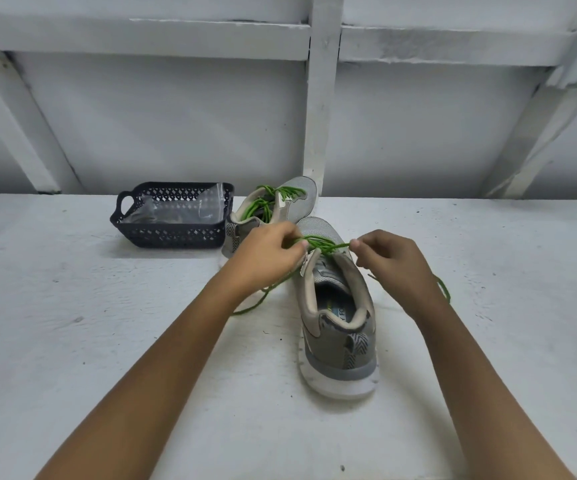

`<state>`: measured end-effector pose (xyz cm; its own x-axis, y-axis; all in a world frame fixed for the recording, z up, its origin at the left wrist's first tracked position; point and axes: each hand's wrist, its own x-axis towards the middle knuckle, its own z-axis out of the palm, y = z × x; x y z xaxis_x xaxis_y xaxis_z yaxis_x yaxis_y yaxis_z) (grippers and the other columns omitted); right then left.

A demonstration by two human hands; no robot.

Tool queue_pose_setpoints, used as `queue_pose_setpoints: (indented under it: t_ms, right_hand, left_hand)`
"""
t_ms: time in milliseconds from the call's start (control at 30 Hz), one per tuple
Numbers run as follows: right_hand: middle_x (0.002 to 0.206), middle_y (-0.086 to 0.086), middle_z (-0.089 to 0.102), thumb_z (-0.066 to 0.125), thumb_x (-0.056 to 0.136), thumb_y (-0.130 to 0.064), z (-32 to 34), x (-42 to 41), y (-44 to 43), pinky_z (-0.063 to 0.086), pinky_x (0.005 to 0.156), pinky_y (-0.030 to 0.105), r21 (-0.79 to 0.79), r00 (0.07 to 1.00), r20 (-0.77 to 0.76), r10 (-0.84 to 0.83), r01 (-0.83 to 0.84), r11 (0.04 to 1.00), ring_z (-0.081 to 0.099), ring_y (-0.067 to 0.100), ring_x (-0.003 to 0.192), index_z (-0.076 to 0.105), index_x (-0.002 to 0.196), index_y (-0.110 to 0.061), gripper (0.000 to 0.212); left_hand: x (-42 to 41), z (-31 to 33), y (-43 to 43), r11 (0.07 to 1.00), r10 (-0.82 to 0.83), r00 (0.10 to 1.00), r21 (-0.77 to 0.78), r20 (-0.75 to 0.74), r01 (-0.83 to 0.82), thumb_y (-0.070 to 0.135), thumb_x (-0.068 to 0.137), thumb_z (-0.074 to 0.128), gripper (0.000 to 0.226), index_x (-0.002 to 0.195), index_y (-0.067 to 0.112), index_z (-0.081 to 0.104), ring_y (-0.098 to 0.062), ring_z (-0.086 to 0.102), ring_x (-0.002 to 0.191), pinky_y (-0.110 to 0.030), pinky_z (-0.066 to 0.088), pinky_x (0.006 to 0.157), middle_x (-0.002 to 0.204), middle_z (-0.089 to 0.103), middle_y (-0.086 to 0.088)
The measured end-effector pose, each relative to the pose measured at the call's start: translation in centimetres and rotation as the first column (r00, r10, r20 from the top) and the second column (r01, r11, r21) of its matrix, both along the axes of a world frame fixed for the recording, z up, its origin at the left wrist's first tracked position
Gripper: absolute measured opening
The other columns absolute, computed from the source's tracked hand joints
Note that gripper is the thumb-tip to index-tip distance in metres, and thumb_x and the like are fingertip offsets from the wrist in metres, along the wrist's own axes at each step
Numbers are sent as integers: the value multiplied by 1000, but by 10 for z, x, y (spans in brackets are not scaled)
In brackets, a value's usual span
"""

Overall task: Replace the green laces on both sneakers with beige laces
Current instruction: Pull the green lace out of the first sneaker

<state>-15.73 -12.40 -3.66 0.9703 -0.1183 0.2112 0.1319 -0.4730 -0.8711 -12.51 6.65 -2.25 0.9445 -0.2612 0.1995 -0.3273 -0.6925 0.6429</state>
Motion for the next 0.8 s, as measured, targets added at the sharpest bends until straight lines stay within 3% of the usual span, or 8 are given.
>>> queue_pose_setpoints:
  t_ms: [100,167,267,367,433,500,667,800]
  right_hand:
    - [80,-6,65,63,88,-23,3,-19,6,39,61,7,-110,998,45,50,-45,993,56,0,70,66,77,-24,11]
    - [87,-5,58,64,87,-22,3,-28,7,36,63,3,-217,998,27,61,-54,975,55,3,75,67,80,-26,9]
    - [91,-8,51,65,87,-25,6,-32,3,34,62,2,-341,992,-63,106,-122,932,52,-1,79,65,76,-32,13]
    - [84,-5,58,61,89,-30,10,-28,4,38,64,10,-299,996,-1,85,-82,951,56,1,77,65,75,-25,16]
    - [78,1,64,55,92,-30,11,-19,5,45,71,26,-229,999,46,-11,22,973,60,11,76,66,81,-16,21]
    - [76,2,66,52,94,-26,11,-3,4,47,72,33,-187,997,17,-71,73,980,62,19,76,63,86,-15,18]
    - [76,8,69,61,90,-24,6,33,2,50,73,34,-274,969,-236,69,-135,952,59,16,68,71,84,-16,14]
    - [76,13,66,63,89,-16,12,44,6,52,57,19,-263,941,-317,119,-208,942,57,16,62,70,85,-10,10]
  left_hand:
    - [-21,5,-1,992,-92,994,-78,62,97,25,91,57,9,90,19,63,-2,52,69,-16,38,61,76,59,8]
    - [-32,0,-2,986,-163,979,-13,124,165,25,91,58,8,88,19,62,-2,51,69,-22,38,63,75,56,10]
    - [-40,-11,-2,983,-172,971,90,164,158,29,90,58,12,97,21,63,-9,52,80,-30,45,72,91,48,7]
    - [-43,-15,-1,991,-128,985,53,115,123,34,86,62,28,113,31,53,-9,52,88,-31,48,78,104,43,8]
    - [-44,-16,-5,995,-89,993,42,75,86,37,84,63,44,123,35,41,-11,49,102,-31,45,85,112,39,8]
    - [-42,-18,-10,999,-40,998,19,43,39,38,83,65,56,130,31,35,-14,42,117,-30,38,95,121,37,5]
    - [-36,-27,-18,997,72,992,-11,-105,-74,34,86,60,64,141,24,28,-18,31,134,-30,30,103,143,30,0]
    - [-37,-30,-19,992,65,982,-96,-175,-83,28,85,56,48,131,22,44,-16,43,122,-26,35,91,133,45,1]
